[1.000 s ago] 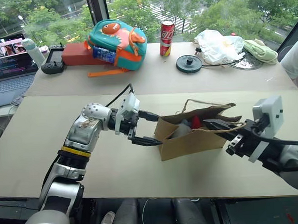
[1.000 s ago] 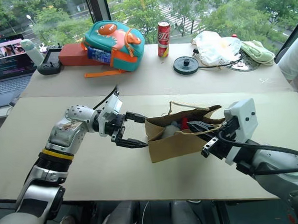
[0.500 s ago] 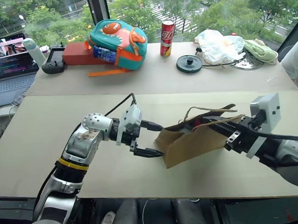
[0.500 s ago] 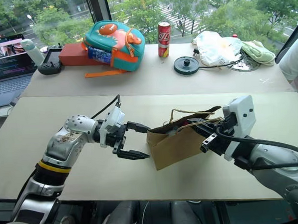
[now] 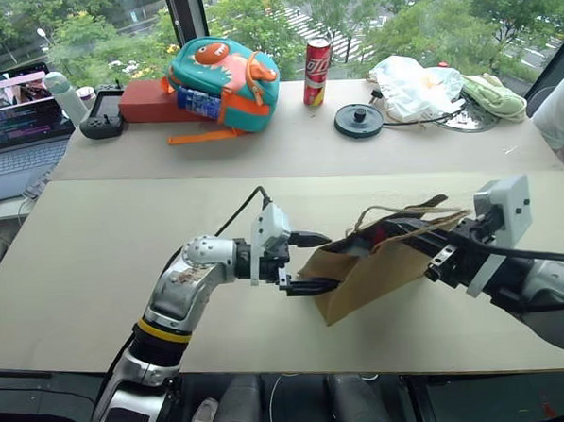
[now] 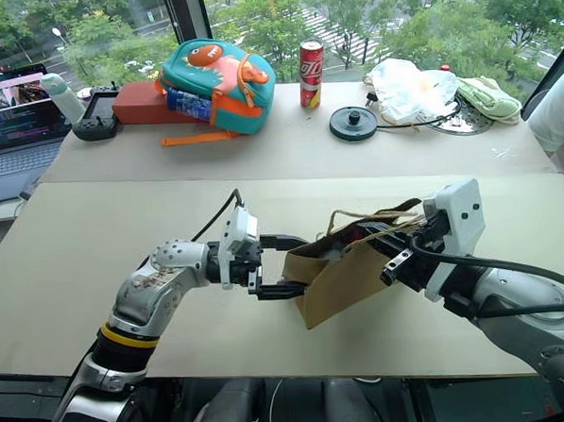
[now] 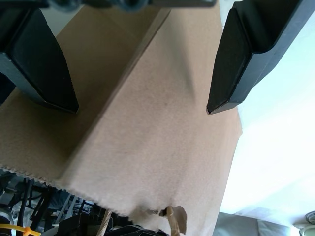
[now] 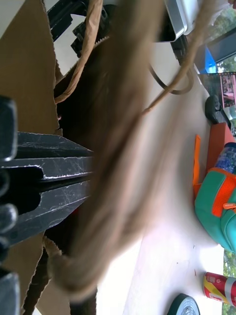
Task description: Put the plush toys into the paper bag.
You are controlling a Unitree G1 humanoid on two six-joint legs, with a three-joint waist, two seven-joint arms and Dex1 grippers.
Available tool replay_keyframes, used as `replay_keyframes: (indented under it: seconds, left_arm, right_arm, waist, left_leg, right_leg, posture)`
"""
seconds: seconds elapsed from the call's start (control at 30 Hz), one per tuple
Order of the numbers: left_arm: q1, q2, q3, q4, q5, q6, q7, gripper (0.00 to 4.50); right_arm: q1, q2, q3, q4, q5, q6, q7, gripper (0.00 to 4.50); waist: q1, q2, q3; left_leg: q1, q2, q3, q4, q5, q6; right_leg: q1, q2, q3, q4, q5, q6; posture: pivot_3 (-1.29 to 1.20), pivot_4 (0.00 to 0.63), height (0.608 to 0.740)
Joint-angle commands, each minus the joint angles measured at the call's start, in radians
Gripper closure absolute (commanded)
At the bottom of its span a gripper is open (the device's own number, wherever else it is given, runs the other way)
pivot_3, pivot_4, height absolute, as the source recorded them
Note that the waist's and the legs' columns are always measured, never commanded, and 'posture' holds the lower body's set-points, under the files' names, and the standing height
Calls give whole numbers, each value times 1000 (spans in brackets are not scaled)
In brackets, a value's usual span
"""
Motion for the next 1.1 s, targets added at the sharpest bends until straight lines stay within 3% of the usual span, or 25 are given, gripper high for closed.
replay_keyframes:
  seconds: [0.03, 0.47, 0.67, 0.83, 1.1]
  left_arm:
    - [-2, 22, -5, -36, -32, 14, -27, 42]
    - [-69, 153, 10, 27, -33, -12, -166, 42]
    - [-90, 147, 14, 57, -28, -27, -165, 42]
    - [-84, 142, 15, 61, -29, -32, -159, 42]
    - [-72, 147, 20, 54, -30, -37, -160, 42]
  right_arm:
    - [-22, -14, -11, -5, 19, -12, -2, 4500]
    - [-23, -31, 2, -2, 8, -3, 14, 4500]
    - [146, -163, -181, -14, -8, 40, 234, 4500]
    - [230, -209, -274, -5, -25, 59, 362, 4500]
    - [327, -185, -197, -101, -24, 67, 373, 4500]
  waist:
    - [-1, 0, 0]
    - [0, 0, 0]
    - [4, 0, 0]
    - [0, 0, 0]
    - [1, 0, 0]
  left_leg:
    - [0, 0, 0, 0, 0, 0]
    - [0, 0, 0, 0, 0, 0]
    - [-1, 0, 0, 0, 0, 0]
    - [0, 0, 0, 0, 0, 0]
    - [0, 0, 0, 0, 0, 0]
  right_leg:
    - [0, 0, 0, 0, 0, 0]
    - [0, 0, 0, 0, 0, 0]
    - [0, 0, 0, -2, 0, 0]
    - [0, 0, 0, -2, -1, 2]
    - [1, 0, 0, -1, -2, 4]
  posture:
    - [0, 150, 740]
    - [0, 150, 740]
    - [0, 150, 740]
    - [0, 150, 740]
    - [0, 150, 740]
